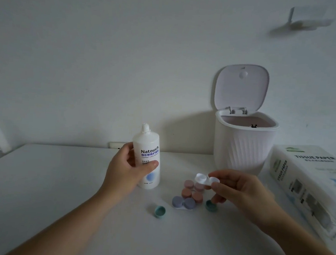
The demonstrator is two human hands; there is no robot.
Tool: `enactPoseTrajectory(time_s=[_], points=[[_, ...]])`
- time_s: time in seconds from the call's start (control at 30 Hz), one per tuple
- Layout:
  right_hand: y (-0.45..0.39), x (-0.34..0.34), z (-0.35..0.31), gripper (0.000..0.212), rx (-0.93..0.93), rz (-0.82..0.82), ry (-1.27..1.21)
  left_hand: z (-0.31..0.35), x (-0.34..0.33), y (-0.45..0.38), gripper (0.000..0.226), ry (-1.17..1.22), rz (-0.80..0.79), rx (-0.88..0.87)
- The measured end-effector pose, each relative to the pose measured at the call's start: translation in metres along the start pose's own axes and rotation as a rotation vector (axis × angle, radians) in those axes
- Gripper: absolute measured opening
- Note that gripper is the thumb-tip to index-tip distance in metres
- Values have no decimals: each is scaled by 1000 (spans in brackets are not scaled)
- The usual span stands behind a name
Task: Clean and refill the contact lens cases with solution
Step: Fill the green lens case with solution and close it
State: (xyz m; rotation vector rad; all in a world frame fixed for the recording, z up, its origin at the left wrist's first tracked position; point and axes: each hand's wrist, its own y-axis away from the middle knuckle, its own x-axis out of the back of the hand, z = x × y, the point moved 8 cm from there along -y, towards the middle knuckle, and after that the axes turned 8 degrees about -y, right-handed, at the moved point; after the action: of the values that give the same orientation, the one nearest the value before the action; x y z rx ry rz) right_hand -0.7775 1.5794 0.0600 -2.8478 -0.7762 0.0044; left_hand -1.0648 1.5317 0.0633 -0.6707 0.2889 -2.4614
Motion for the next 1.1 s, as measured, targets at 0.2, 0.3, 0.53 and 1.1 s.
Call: enactPoseTrajectory(time_s=[0.2, 0.3, 0.53, 1.1], points=[[0, -5, -2, 21, 6, -9, 12, 12, -5, -3, 62, 8, -28, -150], [2, -9, -3, 22, 8, -20, 30, 20, -5, 3, 65, -69, -18, -272], [4, -13, -8, 25, 39, -3, -22, 40, -8, 15, 68, -330, -24, -555], [9, -21, -10, 26, 77, -68, 12, 54, -19, 21, 67, -557, -49, -758]])
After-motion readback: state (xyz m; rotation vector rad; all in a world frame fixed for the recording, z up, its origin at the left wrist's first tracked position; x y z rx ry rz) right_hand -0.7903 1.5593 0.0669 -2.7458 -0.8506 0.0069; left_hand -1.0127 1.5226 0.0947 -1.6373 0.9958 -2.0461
